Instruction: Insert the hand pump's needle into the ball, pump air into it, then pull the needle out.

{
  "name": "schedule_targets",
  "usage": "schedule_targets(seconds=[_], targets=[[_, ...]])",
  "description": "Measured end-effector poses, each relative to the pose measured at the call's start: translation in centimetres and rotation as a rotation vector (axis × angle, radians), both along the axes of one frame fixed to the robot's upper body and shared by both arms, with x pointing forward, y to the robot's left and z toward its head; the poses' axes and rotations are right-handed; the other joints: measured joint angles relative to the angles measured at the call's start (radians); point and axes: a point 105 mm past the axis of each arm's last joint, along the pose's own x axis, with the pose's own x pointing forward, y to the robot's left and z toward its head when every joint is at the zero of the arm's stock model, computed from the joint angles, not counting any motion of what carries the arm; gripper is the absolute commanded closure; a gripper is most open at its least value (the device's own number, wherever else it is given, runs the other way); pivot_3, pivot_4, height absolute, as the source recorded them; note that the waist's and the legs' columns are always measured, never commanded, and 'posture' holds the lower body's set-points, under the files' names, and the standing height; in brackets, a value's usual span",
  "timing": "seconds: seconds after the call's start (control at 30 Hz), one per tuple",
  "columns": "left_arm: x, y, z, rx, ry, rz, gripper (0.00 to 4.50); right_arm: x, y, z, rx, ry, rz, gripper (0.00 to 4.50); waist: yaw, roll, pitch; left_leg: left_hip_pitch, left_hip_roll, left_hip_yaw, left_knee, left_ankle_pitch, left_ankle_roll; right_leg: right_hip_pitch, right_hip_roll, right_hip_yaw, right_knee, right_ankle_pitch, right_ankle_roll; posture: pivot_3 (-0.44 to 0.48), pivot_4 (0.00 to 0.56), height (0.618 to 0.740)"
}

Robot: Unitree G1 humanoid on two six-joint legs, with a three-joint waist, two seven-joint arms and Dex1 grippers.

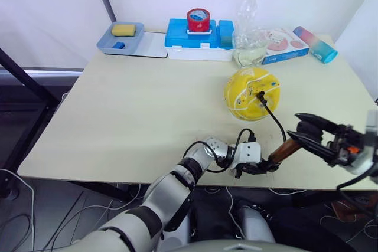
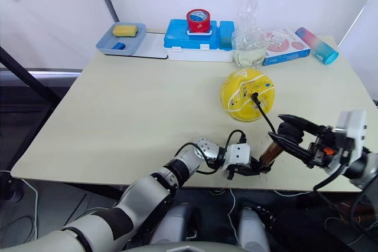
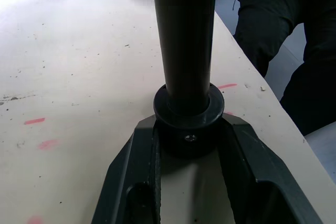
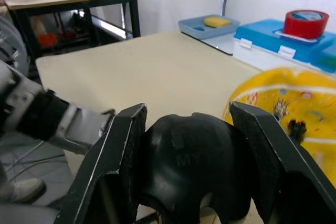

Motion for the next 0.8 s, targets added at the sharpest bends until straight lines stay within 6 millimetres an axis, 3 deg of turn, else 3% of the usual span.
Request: schedule_targets(seconds=[0.1, 0.3, 0.57, 0.7, 0.8], targets=[[0.0, 0.0, 0.0, 0.0, 0.0, 0.001, 3.44, 0.3, 0.2, -1.7, -0.003, 0.017, -0.011, 2.49, 0.0, 0.0, 0.0, 0.0, 0.0, 0.0, 0.0, 0.0, 0.0, 0.0, 0.0, 0.0, 0.0, 0.0, 0.0, 0.0, 0.15, 0.739], [0.0, 0.0, 0.0, 0.0, -0.003, -0.002, 3.44, 0.2, 0.0, -1.4, -0.004, 0.023, 0.005, 2.49, 0.0, 0.0, 0.0, 0.0, 0.0, 0.0, 0.0, 0.0, 0.0, 0.0, 0.0, 0.0, 0.0, 0.0, 0.0, 0.0, 0.15, 0.739], [0.0, -0.1, 0.1, -0.001, -0.004, -0.004, 3.44, -0.5, -0.8, 3.9, 0.035, -0.018, 0.024, 2.49, 0.001, 0.001, 0.001, -0.001, 0.0, 0.0, 0.0, 0.0, 0.0, 0.0, 0.0, 0.0, 0.0, 0.0, 0.0, 0.0, 0.15, 0.739], [0.0, -0.1, 0.1, -0.001, -0.003, -0.004, 3.44, -0.9, -1.2, 7.7, 0.049, -0.079, 0.046, 2.49, 0.002, 0.001, 0.001, -0.001, 0.0, 0.0, 0.0, 0.0, 0.0, 0.0, 0.0, 0.0, 0.0, 0.0, 0.0, 0.0, 0.15, 0.739], [-0.1, -0.1, 0.1, 0.0, -0.019, -0.01, 3.44, -1.1, -1.3, 8.8, 0.055, -0.096, 0.052, 2.49, 0.002, 0.001, 0.001, -0.001, 0.0, 0.0, 0.0, 0.0, 0.0, 0.0, -0.001, 0.0, 0.0, 0.0, 0.0, 0.0, 0.15, 0.739]])
